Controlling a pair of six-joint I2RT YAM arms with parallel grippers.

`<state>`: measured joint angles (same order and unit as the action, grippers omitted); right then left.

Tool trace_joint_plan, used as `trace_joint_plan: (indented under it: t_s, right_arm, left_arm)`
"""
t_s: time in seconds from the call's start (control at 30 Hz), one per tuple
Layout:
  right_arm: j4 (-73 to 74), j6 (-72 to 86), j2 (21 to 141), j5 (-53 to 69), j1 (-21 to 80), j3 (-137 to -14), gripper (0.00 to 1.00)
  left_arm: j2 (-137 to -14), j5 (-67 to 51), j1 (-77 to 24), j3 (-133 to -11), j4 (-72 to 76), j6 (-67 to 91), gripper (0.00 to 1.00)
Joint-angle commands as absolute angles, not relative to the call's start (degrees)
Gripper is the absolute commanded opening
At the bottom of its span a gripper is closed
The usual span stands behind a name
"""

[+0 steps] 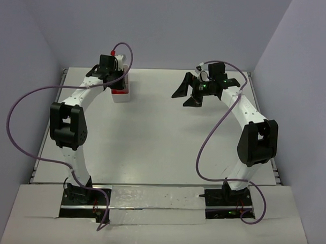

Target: Sort the legos into containers by color

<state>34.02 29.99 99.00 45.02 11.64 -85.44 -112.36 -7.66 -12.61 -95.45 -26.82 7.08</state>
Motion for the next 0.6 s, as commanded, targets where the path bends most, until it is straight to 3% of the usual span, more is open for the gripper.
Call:
trace_joint_plan:
  t_s: [0.0, 0.23, 0.57]
  right_arm:
    - [35.6, 27.6, 96.6, 44.4, 11.9, -88.4, 1.0]
    - [35.3, 28.0, 97.0, 45.7, 11.9, -88.2, 1.0]
    - [35.4, 28.0, 97.4, 46.1, 11.9, -88.2, 1.0]
  left_arm:
    - [-115.1, -4.4, -12.4, -100.6, -28.6, 7.1, 0.0]
    - [-118.7, -3.7, -12.2, -104.0, -28.6, 7.0, 0.07]
    - [-121.2, -2.5, -12.3, -105.9, -28.0, 6.6, 0.25]
